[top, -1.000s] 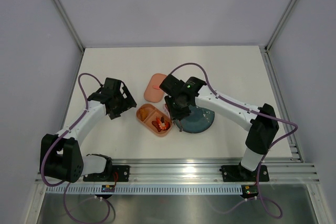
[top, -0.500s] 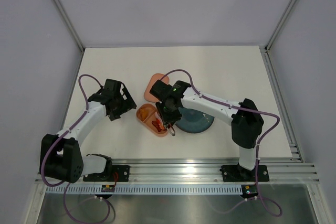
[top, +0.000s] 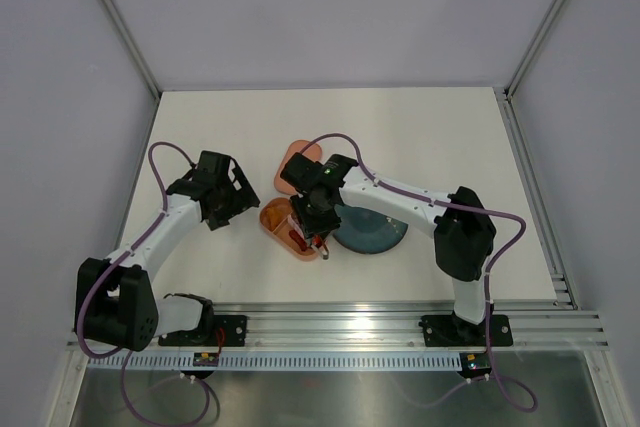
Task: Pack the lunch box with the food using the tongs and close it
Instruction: Place the fake food in the packing box.
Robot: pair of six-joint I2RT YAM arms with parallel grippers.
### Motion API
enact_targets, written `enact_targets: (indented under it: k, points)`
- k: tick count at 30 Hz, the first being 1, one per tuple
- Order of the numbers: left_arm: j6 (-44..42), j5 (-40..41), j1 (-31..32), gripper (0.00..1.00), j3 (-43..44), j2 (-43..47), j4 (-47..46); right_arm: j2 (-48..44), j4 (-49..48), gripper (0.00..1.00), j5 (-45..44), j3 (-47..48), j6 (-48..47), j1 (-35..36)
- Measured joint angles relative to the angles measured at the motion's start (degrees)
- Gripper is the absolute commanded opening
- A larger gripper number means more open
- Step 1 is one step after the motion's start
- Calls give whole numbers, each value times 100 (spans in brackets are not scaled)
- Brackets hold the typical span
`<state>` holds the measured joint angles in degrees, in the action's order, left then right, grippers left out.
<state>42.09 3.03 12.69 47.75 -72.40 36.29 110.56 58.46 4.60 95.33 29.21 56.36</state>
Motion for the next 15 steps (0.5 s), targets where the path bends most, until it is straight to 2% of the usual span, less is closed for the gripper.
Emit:
enact_targets:
  k: [4, 15]
  points:
    - [0, 0, 0, 90, -4, 7, 2, 0, -7, 48, 0, 37, -4, 11]
    - [2, -2, 0, 90, -4, 7, 2, 0, -4, 47, -74, 90, -7, 17]
